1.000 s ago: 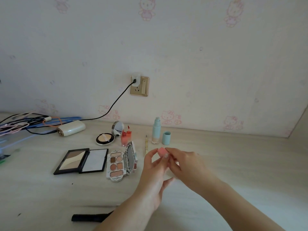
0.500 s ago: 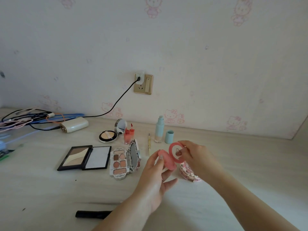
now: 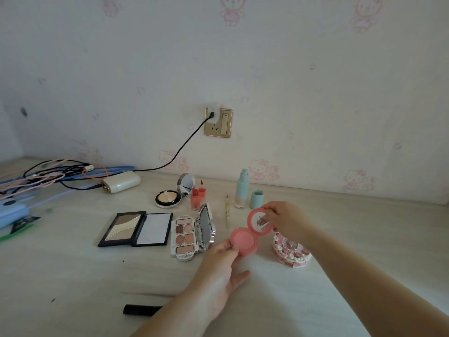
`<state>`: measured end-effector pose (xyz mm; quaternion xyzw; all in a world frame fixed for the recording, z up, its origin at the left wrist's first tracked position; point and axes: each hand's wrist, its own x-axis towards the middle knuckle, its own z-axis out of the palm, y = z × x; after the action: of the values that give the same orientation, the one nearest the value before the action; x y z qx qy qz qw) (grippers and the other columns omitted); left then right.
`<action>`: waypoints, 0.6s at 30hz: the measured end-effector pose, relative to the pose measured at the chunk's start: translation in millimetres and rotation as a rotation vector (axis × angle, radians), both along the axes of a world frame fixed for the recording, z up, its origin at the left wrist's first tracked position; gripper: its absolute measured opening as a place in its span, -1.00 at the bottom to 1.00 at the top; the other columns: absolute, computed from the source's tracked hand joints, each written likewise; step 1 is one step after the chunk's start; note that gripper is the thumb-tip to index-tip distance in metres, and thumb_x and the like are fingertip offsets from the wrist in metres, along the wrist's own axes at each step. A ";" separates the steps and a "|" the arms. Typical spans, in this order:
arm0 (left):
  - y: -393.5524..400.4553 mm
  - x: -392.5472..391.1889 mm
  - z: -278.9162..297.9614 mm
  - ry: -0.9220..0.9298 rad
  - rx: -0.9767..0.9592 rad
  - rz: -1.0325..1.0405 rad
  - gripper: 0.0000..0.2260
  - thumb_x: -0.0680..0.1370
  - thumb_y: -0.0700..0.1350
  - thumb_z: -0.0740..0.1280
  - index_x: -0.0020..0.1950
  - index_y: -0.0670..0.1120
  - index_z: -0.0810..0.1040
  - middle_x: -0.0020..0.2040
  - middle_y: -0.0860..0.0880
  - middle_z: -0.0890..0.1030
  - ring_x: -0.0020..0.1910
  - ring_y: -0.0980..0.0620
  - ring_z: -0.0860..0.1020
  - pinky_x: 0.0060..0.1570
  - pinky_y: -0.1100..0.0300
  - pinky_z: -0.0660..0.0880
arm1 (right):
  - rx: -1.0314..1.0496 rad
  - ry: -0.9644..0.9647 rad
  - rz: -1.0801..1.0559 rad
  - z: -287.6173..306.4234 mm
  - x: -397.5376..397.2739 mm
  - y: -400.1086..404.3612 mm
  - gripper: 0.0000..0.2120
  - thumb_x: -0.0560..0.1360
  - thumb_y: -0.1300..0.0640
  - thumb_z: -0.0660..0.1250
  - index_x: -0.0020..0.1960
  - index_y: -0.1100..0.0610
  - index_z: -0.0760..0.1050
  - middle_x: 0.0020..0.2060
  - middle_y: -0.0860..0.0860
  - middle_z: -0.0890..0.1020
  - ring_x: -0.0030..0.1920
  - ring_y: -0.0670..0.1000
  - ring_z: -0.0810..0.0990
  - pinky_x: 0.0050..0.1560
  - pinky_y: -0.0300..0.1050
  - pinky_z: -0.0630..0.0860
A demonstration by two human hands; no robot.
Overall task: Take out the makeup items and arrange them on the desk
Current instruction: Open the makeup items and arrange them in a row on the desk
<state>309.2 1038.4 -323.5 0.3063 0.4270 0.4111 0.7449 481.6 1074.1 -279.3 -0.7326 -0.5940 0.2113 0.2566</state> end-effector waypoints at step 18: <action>0.5 -0.6 -5.3 0.093 0.072 0.067 -0.77 0.53 -0.30 0.23 -0.03 0.00 0.58 0.13 -0.01 0.54 0.11 0.05 0.49 0.20 0.00 0.44 | -0.106 -0.054 0.025 -17.0 -11.2 26.1 -0.74 0.54 0.21 0.12 0.03 0.26 0.56 0.01 0.12 0.66 -0.02 0.10 0.61 0.03 -0.04 0.51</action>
<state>308.6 1038.9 -328.8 0.3372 0.4559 0.4362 0.6987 470.4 1100.2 -296.3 -0.7430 -0.5979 0.2259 0.1987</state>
